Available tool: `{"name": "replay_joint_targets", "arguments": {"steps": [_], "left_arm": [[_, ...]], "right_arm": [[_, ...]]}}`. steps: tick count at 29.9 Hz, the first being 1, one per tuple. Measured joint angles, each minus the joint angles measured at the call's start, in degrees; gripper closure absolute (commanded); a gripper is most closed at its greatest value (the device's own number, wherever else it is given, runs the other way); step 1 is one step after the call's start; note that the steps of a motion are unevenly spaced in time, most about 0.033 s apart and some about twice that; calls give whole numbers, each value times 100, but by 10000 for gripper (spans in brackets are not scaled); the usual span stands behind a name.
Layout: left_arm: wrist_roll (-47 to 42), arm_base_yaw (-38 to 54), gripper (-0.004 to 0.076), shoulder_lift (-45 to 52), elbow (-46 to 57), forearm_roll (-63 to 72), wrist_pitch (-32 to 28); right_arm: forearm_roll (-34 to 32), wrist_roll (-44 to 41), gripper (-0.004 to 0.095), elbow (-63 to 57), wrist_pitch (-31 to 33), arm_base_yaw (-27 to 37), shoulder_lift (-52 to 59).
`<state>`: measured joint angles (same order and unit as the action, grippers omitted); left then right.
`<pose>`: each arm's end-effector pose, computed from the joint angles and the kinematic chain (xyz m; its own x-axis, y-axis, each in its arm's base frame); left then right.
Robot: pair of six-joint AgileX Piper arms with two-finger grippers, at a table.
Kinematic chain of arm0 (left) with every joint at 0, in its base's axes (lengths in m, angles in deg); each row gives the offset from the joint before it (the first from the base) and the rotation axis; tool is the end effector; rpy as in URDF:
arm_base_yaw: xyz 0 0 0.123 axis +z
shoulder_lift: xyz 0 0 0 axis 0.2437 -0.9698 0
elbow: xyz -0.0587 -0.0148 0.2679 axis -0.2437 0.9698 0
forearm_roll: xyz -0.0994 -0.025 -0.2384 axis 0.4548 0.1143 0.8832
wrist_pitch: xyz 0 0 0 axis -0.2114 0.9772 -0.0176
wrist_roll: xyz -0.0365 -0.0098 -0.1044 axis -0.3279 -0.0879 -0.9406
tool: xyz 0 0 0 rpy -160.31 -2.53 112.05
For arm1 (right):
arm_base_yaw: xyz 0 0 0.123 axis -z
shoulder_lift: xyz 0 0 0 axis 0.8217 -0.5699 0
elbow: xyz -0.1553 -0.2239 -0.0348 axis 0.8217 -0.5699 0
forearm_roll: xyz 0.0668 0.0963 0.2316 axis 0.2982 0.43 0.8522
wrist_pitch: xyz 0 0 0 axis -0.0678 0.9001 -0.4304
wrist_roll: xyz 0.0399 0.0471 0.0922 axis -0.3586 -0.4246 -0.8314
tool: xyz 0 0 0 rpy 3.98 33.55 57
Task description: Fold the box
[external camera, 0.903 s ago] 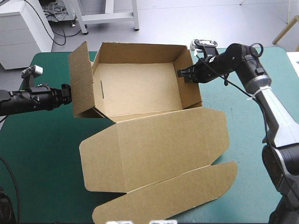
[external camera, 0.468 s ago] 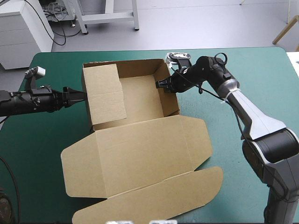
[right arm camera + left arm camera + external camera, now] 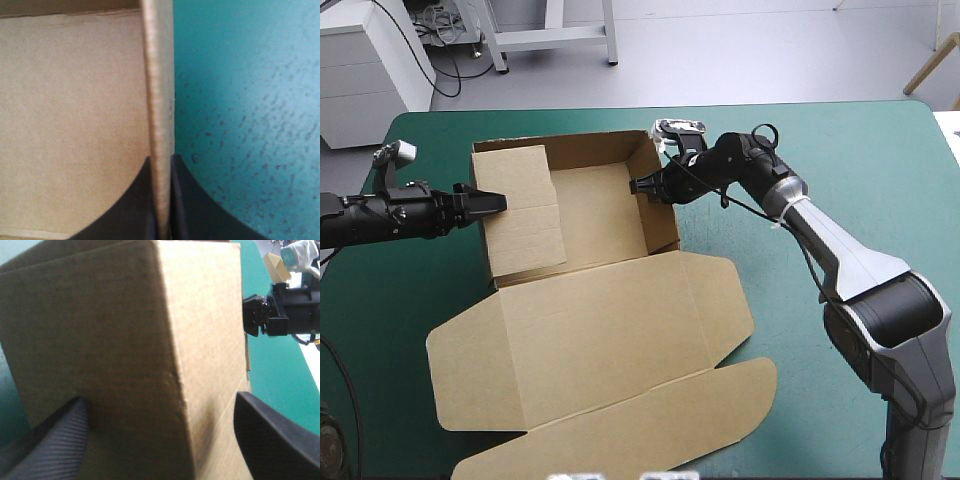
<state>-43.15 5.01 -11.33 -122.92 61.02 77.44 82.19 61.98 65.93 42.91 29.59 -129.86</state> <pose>0.2990 0.0094 0.3323 -0.7965 -0.2091 -0.5673 0.2652 0.7222 -0.6388 0.4136 0.2392 0.2720 -0.8037 -0.1336 -0.5798 -0.4227 0.8140 0.3984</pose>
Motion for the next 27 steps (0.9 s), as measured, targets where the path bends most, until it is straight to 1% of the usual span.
{"name": "replay_joint_targets", "arguments": {"steps": [4,6,13,19,24,27], "left_arm": [[-161,-274,210,0,-19,-373,-107],[-366,-480,223,0,-19,-809,-144],[-1608,-1157,235,5,-19,-2435,-444],[-2753,-1760,236,5,-19,-3418,-776],[-3334,-2004,236,5,-19,-3973,-913],[-3522,-2023,236,5,-19,-4095,-924]], "right_arm": [[-153,-37,927,-6,-78,-65,0],[-253,-37,927,-12,-78,-92,-6],[-524,-10,926,-24,-82,-273,-6],[-685,-147,926,-35,-82,-358,-10],[-685,-334,926,-45,-39,-384,-12],[-673,-447,926,-45,52,-412,-12]]}}
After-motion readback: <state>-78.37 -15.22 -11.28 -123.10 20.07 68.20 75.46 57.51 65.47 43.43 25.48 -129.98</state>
